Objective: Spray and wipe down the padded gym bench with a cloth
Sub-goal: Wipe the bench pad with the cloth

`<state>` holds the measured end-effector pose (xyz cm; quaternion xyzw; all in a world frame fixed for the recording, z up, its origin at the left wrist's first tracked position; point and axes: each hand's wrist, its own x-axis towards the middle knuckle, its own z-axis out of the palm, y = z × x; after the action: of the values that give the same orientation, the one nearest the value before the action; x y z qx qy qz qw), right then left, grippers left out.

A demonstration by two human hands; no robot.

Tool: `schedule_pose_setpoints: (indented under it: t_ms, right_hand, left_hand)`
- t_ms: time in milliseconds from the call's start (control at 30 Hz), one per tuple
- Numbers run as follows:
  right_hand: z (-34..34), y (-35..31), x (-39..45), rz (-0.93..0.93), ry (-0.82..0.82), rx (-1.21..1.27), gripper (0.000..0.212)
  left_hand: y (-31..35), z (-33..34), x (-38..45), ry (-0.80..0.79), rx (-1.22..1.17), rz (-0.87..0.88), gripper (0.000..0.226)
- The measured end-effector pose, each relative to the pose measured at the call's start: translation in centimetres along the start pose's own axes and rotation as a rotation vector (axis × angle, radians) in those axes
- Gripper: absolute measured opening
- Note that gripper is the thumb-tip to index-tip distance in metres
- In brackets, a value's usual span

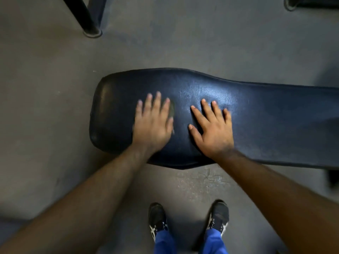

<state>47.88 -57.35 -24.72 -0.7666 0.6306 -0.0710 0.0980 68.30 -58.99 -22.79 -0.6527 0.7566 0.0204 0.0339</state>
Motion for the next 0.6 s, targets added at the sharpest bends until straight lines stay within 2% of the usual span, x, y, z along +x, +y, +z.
schedule_pose_setpoints:
  t_ms: [67, 100, 167, 233, 267, 333, 367, 400, 467, 533, 567, 600]
  right_hand:
    - [-0.1, 1.8, 1.3, -0.028, 0.029, 0.012, 0.059]
    - [-0.3, 2.7, 1.9, 0.007, 0.035, 0.023, 0.06]
    - [-0.6, 3.8, 2.9, 0.102, 0.044, 0.025, 0.062]
    - [-0.4, 4.0, 3.3, 0.116, 0.014, 0.002, 0.061]
    - [-0.4, 3.8, 3.3, 0.104, 0.002, -0.001, 0.06]
    - [-0.5, 3.9, 3.2, 0.106, 0.029, 0.016, 0.057]
    - [-0.5, 3.9, 3.2, 0.111, 0.055, 0.035, 0.055]
    - [-0.6, 4.0, 3.2, 0.118, 0.081, 0.061, 0.054]
    - [-0.4, 3.8, 3.2, 0.146, 0.124, 0.125, 0.054]
    - [-0.3, 3.7, 3.1, 0.197, 0.149, 0.148, 0.056]
    - [-0.2, 3.7, 3.2, 0.222, 0.144, 0.131, 0.057]
    - [-0.1, 3.7, 3.3, 0.239, 0.131, 0.106, 0.059]
  left_hand:
    - [1.3, -0.8, 3.2, -0.038, -0.029, -0.199, 0.064]
    - [2.5, -0.4, 2.8, -0.041, -0.026, -0.197, 0.064]
    - [4.3, 0.0, -0.3, -0.04, -0.025, 0.021, 0.063]
    - [2.7, 0.3, -0.5, -0.049, -0.032, 0.187, 0.062]
    - [1.9, 0.2, 1.3, -0.013, -0.008, 0.151, 0.062]
    - [1.6, -0.1, 6.6, 0.042, -0.009, -0.141, 0.063]
    - [2.5, -0.3, 8.5, 0.015, -0.03, -0.278, 0.063]
    - [3.6, -0.3, 9.4, -0.013, -0.023, -0.308, 0.064]
    - [5.0, 0.1, 8.6, -0.053, 0.02, -0.092, 0.065]
    - [3.7, 0.0, 8.5, -0.077, 0.042, 0.113, 0.066]
    - [2.9, -0.3, 9.8, -0.057, 0.041, 0.082, 0.064]
    - [2.6, -0.4, 11.4, -0.017, 0.021, -0.039, 0.063]
